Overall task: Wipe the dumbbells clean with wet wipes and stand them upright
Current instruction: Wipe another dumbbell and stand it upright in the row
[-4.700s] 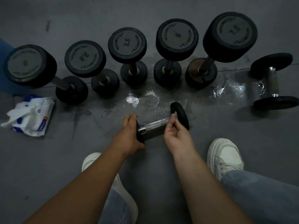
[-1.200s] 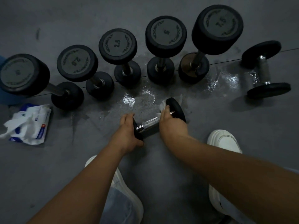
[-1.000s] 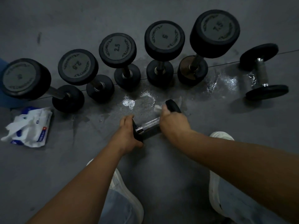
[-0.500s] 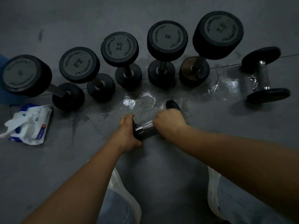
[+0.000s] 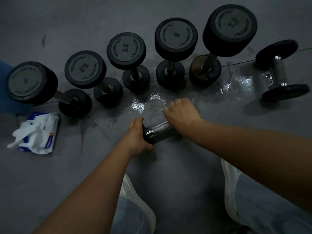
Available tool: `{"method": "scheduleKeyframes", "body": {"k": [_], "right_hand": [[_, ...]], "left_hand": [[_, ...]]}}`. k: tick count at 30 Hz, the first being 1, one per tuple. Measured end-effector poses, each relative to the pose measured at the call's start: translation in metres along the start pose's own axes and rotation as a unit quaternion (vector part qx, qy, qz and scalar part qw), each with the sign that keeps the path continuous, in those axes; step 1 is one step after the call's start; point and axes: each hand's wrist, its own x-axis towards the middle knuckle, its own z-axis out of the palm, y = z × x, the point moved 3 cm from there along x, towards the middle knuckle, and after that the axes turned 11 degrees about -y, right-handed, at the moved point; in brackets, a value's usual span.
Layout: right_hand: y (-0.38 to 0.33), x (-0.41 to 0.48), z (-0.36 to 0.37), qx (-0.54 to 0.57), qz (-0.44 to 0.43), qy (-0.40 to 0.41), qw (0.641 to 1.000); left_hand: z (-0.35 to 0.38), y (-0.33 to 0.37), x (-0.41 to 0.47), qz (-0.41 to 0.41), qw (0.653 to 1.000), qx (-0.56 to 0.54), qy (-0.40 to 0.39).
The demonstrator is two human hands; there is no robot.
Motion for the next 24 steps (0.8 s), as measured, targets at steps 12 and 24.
{"method": "scheduleKeyframes", "body": {"k": [12, 24], "right_hand": [[-0.005, 0.008, -0.007, 0.009, -0.034, -0.049, 0.998], [-0.001, 0.004, 0.0, 0.002, -0.034, -0.06, 0.998]], "left_hand": [[-0.001, 0.0, 0.0, -0.008, 1.0, -0.006, -0.007], [-0.002, 0.001, 0.0, -0.006, 1.0, -0.009, -0.01]]}}
